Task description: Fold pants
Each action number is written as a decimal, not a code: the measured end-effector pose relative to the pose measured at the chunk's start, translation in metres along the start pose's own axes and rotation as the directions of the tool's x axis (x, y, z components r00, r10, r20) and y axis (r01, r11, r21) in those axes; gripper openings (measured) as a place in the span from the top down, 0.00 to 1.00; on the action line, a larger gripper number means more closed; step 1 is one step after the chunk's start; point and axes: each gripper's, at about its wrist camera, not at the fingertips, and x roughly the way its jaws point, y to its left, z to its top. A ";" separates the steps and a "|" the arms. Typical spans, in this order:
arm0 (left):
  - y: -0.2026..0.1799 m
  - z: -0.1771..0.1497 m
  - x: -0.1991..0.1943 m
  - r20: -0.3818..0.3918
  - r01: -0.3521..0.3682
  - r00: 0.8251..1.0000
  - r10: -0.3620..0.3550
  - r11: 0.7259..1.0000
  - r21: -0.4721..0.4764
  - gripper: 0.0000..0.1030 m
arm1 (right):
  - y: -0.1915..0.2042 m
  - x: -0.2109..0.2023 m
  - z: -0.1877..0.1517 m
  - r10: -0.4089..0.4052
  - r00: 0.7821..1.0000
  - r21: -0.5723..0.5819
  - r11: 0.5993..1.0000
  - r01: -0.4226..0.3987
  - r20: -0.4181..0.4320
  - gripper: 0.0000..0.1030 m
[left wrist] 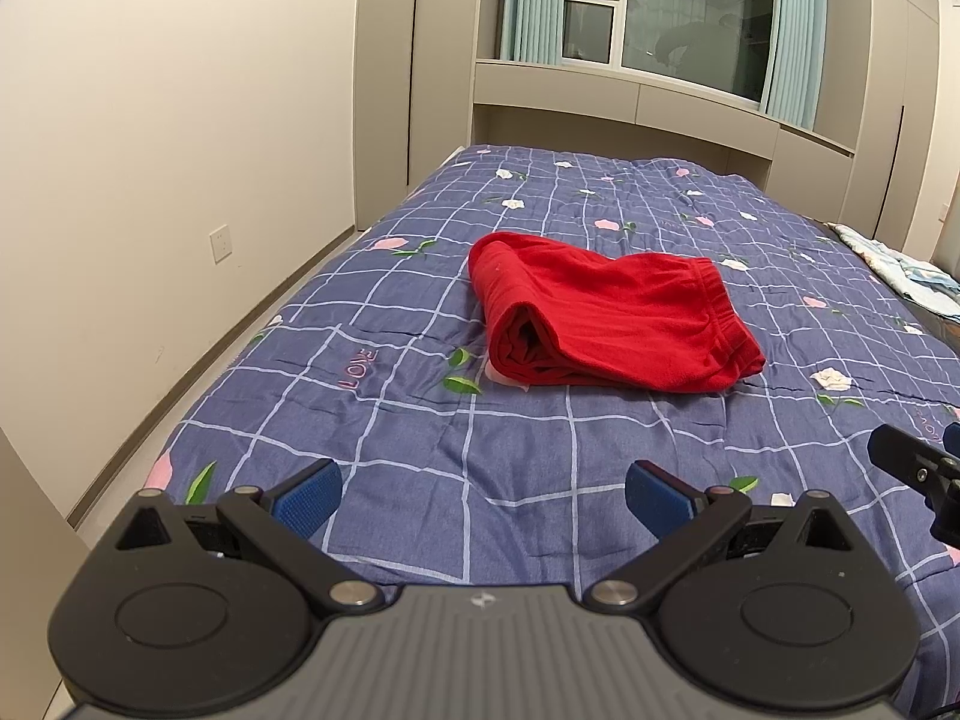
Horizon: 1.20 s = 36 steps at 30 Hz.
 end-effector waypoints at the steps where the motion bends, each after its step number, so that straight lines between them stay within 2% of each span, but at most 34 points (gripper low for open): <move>1: 0.000 -0.001 0.000 0.000 0.000 1.000 0.000 1.000 -0.001 0.00 | 0.000 0.000 0.000 0.000 1.000 0.000 1.000 0.000 0.000 0.00; 8: 0.000 -0.002 0.000 -0.002 -0.002 1.000 0.002 1.000 -0.002 0.00 | 0.000 0.001 0.000 -0.001 1.000 0.001 1.000 0.001 -0.001 0.00; 23: 0.001 0.000 0.003 -0.048 -0.071 0.996 0.070 0.997 -0.023 0.00 | 0.001 0.001 -0.002 -0.001 1.000 0.002 1.000 0.001 -0.007 0.00; 36: 0.000 0.001 0.005 -0.073 -0.066 0.995 0.064 0.998 -0.020 0.00 | 0.002 0.006 -0.003 0.003 1.000 0.005 1.000 -0.003 -0.020 0.00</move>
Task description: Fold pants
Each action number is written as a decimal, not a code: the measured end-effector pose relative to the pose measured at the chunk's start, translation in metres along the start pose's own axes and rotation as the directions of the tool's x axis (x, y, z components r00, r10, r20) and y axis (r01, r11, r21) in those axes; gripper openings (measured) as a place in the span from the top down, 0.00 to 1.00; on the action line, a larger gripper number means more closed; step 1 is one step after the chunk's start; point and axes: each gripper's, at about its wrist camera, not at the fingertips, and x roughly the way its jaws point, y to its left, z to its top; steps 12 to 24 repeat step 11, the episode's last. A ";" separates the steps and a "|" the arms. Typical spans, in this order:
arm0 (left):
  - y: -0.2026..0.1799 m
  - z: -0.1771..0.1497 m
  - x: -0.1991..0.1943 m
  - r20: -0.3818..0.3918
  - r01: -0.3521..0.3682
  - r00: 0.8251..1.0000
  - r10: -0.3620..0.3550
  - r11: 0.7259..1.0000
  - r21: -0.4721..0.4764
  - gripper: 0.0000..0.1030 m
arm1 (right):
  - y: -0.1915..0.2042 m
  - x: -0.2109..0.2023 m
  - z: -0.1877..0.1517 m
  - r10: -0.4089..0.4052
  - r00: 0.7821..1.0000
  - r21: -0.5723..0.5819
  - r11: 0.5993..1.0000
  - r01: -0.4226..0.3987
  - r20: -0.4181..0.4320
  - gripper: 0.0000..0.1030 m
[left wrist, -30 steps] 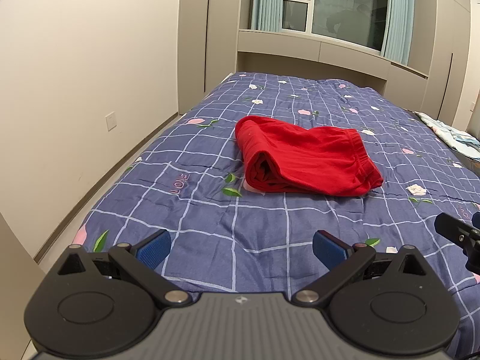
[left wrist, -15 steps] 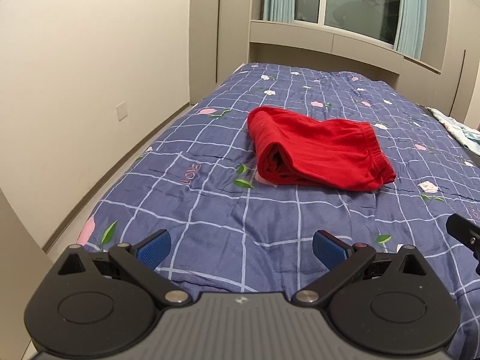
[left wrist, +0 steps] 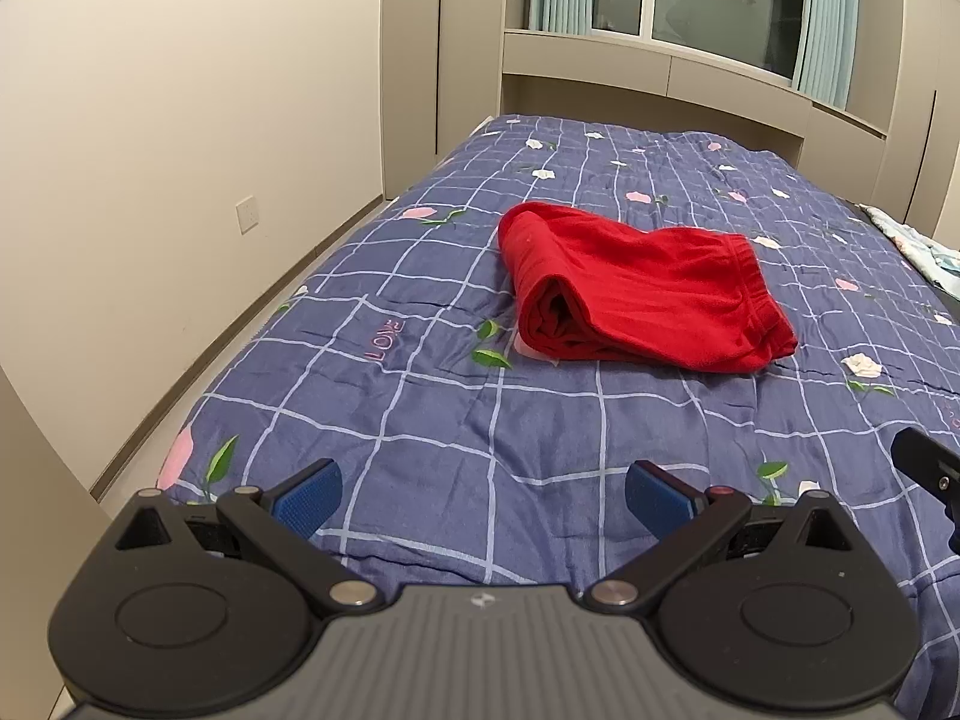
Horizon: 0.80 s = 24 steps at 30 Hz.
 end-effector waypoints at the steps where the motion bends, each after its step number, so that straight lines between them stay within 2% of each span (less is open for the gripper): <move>1: 0.000 0.000 0.000 -0.001 0.000 1.000 0.000 1.000 0.000 0.00 | 0.000 0.000 0.000 0.000 1.000 0.000 1.000 0.000 0.000 0.00; 24: -0.002 -0.001 0.001 -0.003 0.010 1.000 -0.010 1.000 0.011 0.00 | 0.000 0.002 -0.001 0.000 1.000 0.003 1.000 0.000 -0.007 0.00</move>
